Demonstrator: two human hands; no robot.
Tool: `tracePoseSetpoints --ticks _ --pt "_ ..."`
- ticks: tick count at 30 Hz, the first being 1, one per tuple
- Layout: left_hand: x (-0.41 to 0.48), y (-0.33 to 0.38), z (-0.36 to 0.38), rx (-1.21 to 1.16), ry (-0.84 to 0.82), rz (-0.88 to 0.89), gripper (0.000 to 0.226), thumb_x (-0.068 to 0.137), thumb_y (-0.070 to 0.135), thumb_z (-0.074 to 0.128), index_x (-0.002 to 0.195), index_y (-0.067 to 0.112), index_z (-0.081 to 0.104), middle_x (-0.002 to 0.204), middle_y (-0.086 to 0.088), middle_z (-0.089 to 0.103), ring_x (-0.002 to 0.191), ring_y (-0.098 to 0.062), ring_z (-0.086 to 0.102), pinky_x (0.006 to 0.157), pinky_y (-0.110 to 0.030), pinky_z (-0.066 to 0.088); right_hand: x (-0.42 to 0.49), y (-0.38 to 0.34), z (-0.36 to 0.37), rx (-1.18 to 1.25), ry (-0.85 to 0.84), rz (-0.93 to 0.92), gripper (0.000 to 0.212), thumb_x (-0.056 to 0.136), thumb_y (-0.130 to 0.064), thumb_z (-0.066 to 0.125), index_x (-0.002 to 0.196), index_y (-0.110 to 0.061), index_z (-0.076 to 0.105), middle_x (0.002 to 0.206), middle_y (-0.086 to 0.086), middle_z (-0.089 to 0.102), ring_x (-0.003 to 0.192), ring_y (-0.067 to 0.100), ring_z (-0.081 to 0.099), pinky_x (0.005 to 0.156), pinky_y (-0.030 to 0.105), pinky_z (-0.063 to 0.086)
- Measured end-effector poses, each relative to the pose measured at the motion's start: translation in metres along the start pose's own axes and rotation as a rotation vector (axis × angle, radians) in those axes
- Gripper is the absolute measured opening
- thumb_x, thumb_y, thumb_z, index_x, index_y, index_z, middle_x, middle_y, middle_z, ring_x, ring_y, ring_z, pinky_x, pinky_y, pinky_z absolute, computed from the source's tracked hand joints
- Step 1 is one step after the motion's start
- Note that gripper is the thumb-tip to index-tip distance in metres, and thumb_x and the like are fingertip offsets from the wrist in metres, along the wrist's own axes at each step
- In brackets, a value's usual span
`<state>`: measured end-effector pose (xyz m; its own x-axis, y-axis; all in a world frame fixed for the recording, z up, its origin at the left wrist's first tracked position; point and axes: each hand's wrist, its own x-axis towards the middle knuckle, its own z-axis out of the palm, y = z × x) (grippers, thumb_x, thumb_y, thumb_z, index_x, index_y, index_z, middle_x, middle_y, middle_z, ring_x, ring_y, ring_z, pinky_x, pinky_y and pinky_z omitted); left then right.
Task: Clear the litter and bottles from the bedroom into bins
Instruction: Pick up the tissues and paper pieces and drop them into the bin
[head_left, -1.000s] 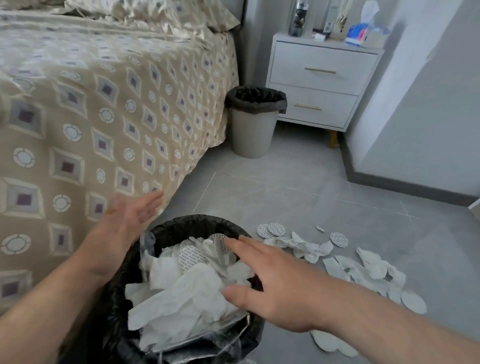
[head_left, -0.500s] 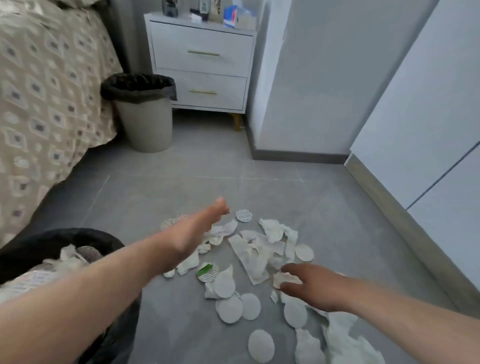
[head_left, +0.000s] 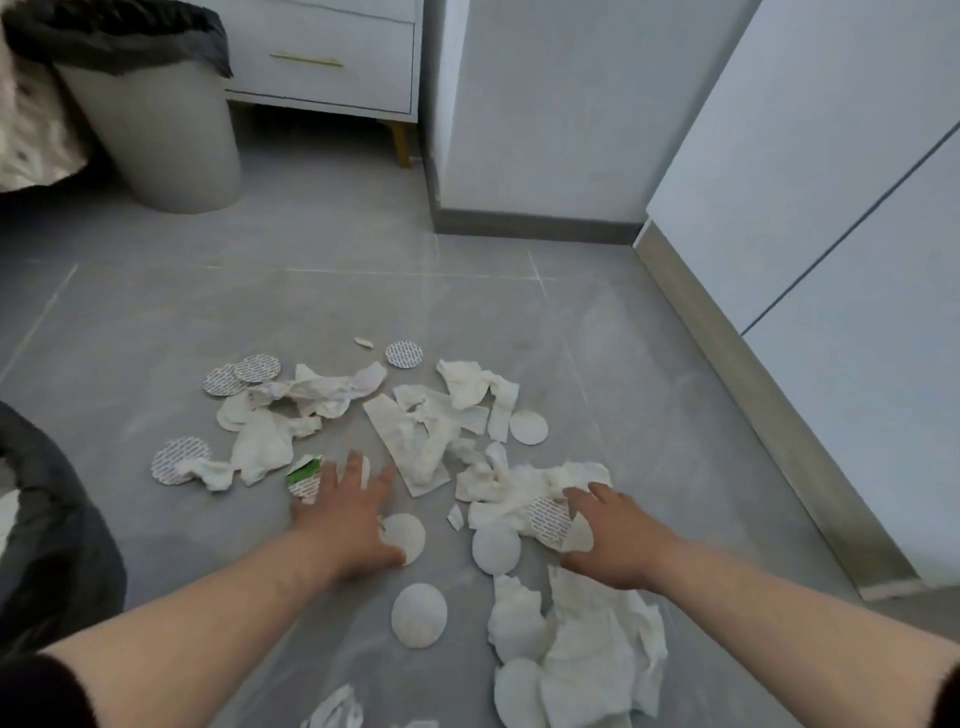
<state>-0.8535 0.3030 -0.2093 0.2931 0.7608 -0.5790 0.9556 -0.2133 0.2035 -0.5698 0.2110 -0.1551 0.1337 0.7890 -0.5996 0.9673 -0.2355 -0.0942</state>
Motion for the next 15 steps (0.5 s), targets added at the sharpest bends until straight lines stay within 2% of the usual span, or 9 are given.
tracePoseSetpoints --ticks 3,8,12,15 --pt "0.004 -0.006 0.009 0.07 0.008 0.025 0.1 0.066 0.059 0.065 0.147 0.039 0.011 0.16 -0.005 -0.007 0.146 -0.035 0.006 0.111 -0.051 0.03 0.01 -0.002 0.001 0.062 0.017 0.012 0.093 0.081 -0.06 0.06 0.153 -0.028 0.011 0.16 0.006 0.011 0.145 0.029 0.017 0.116 0.039 0.023" --pt "0.006 -0.011 0.008 0.153 0.094 0.09 0.069 0.072 0.051 0.064 0.134 0.035 0.039 0.145 -0.002 0.031 0.129 -0.026 0.037 0.098 -0.036 0.042 0.022 -0.012 0.008 0.127 -0.047 0.037 0.104 0.075 -0.062 0.064 0.153 -0.034 0.001 0.162 0.007 -0.002 0.148 0.03 0.008 0.116 0.042 0.02" --pt "0.01 -0.012 0.003 0.103 0.149 0.132 0.041 0.084 0.031 0.053 0.125 0.029 0.046 0.126 -0.003 0.05 0.115 -0.024 0.052 0.091 -0.033 0.044 0.024 -0.021 0.021 0.137 -0.065 0.028 0.107 0.071 -0.061 0.067 0.152 -0.037 0.002 0.162 0.008 -0.005 0.148 0.029 0.012 0.116 0.04 0.023" --pt "0.013 -0.013 -0.01 0.031 0.24 0.122 0.04 0.087 0.019 0.046 0.126 0.029 0.046 0.121 -0.004 0.058 0.109 -0.025 0.057 0.084 -0.032 0.044 0.025 -0.032 0.026 0.116 -0.026 0.02 0.096 0.076 -0.06 0.063 0.152 -0.033 0.012 0.16 0.009 0.006 0.144 0.031 0.022 0.114 0.041 0.029"
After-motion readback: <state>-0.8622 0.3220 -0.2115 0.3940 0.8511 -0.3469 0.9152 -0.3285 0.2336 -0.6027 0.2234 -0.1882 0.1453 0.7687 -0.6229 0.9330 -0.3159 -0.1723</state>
